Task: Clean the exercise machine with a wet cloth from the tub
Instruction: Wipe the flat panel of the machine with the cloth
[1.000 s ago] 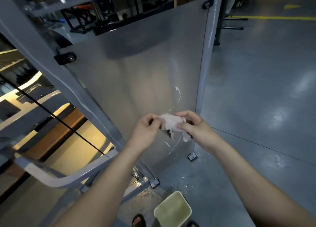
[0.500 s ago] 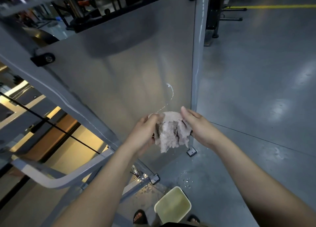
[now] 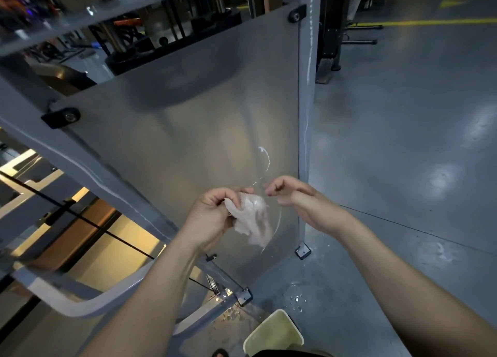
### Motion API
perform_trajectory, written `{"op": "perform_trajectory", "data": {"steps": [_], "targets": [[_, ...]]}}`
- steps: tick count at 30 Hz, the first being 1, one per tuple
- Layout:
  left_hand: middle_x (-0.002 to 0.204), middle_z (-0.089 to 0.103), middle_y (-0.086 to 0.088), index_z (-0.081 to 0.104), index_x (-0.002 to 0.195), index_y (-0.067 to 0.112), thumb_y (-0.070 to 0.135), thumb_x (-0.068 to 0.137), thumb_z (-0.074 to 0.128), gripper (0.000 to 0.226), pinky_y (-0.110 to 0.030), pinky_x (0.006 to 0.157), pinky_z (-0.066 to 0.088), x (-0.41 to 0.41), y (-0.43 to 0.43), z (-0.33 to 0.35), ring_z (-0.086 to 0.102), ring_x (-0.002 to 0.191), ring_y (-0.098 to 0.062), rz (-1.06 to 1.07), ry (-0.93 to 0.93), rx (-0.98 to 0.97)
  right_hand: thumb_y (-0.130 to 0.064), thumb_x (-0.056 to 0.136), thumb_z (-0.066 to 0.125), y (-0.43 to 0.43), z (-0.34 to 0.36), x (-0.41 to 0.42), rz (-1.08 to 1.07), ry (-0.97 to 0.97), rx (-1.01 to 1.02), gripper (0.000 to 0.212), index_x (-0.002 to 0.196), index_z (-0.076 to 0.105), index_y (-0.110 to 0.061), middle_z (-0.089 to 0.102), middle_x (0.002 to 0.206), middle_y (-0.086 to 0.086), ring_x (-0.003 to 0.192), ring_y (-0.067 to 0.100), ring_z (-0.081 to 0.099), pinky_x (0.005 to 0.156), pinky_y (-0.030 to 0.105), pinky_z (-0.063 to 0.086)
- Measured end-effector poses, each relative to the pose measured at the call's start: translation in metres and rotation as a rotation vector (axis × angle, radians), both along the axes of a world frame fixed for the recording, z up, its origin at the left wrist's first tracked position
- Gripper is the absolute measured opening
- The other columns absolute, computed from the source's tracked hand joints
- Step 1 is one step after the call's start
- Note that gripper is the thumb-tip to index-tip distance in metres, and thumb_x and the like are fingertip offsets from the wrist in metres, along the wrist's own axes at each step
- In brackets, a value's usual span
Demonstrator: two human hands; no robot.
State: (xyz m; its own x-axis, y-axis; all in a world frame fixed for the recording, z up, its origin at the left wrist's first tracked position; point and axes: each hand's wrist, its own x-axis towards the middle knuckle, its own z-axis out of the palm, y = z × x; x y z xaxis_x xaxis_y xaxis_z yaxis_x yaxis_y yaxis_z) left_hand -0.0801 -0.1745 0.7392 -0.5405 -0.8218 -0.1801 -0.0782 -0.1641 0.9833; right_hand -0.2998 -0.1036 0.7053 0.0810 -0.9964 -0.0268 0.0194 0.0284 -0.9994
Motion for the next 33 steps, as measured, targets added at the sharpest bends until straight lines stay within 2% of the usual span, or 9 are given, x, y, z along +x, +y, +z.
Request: {"op": "perform_trajectory", "data": {"steps": [3,6,11,15,21,24,27,30,33], "targets": [[0.113,0.073,-0.011,0.061,0.052,0.017,-0.025,0.095,0.041,0.063,-0.037,0.066,0.05,-0.002,-0.002,0.002,0.072,0.095,-0.031,-0.037,0.018,-0.052,-0.027,0.095,0.071,-0.005,-0.003,0.005,0.067,0.08,0.035,0.029,0.124,0.066,-0.024,0.069,0.117,-0.009,0.113,0.005,0.062,0.102,0.026,0.046],[0.112,0.074,-0.011,0.062,0.053,0.015,-0.026,0.094,0.038,0.062,-0.038,0.068,0.058,0.001,-0.008,0.004,0.072,0.101,-0.027,-0.021,0.061,-0.003,-0.032,0.091,0.075,-0.01,-0.006,0.006,0.079,0.17,0.063,0.019,0.095,0.068,-0.014,0.062,0.085,-0.005,0.082,0.011,0.055,0.082,0.032,0.041],[0.125,0.066,-0.025,0.071,0.09,0.002,-0.025,0.09,0.036,0.044,-0.036,0.088,0.061,0.002,-0.024,-0.009,0.071,0.101,-0.027,0.161,0.027,0.151,-0.035,0.099,0.065,-0.009,-0.006,-0.001,-0.031,0.061,0.144,0.027,0.08,0.062,-0.016,0.053,0.075,0.002,0.071,0.015,0.049,0.065,0.027,0.038],[0.119,0.068,-0.008,0.066,0.107,0.015,-0.012,0.097,0.047,0.034,-0.038,0.107,0.05,-0.013,-0.022,-0.019,0.066,0.11,-0.017,0.173,-0.186,-0.018,-0.034,0.105,0.058,-0.013,-0.009,0.001,-0.163,-0.019,0.207,0.03,0.086,0.062,-0.011,0.054,0.074,0.006,0.068,0.019,0.05,0.062,0.029,0.038],[0.115,0.07,0.008,0.059,0.123,0.024,0.014,0.09,0.078,0.04,-0.016,0.09,0.051,-0.035,-0.009,-0.023,0.065,0.105,0.002,-0.246,-0.239,-0.193,-0.006,0.101,0.057,-0.011,0.005,-0.002,-0.124,-0.529,0.305,0.011,0.099,0.066,-0.002,0.072,0.094,0.017,0.087,0.026,0.072,0.079,0.035,0.062],[0.095,0.073,0.0,0.063,0.113,0.013,0.012,0.091,0.077,0.027,-0.023,0.073,0.054,-0.043,-0.011,-0.022,0.066,0.082,-0.011,-0.161,-0.274,-0.23,-0.001,0.099,0.059,-0.015,0.007,-0.007,-0.112,-0.345,0.266,0.012,0.106,0.069,-0.002,0.073,0.098,0.018,0.09,0.028,0.072,0.082,0.038,0.059],[0.078,0.068,-0.003,0.064,0.105,0.005,0.017,0.097,0.069,0.015,-0.028,0.058,0.049,-0.045,-0.016,-0.014,0.058,0.065,-0.015,-0.118,-0.219,-0.181,-0.016,0.098,0.068,-0.024,0.006,-0.012,-0.296,-0.046,0.168,0.003,0.094,0.068,-0.016,0.071,0.084,0.0,0.078,0.016,0.064,0.071,0.03,0.05],[0.085,0.069,-0.004,0.056,0.109,0.008,0.015,0.1,0.064,0.013,-0.029,0.068,0.053,-0.048,-0.021,0.0,0.062,0.073,-0.016,-0.127,-0.02,-0.013,-0.034,0.09,0.072,-0.025,0.012,-0.011,-0.23,-0.24,0.158,0.024,0.105,0.067,-0.016,0.072,0.091,-0.002,0.086,0.016,0.067,0.081,0.033,0.053],[0.075,0.062,-0.006,0.052,0.096,0.013,0.017,0.104,0.058,0.01,-0.035,0.068,0.05,-0.051,-0.026,0.011,0.057,0.065,-0.016,-0.029,-0.039,0.078,-0.023,0.093,0.071,-0.022,0.021,-0.01,-0.075,-0.361,0.107,0.026,0.111,0.07,-0.004,0.075,0.1,0.01,0.088,0.02,0.071,0.08,0.028,0.057]]}}
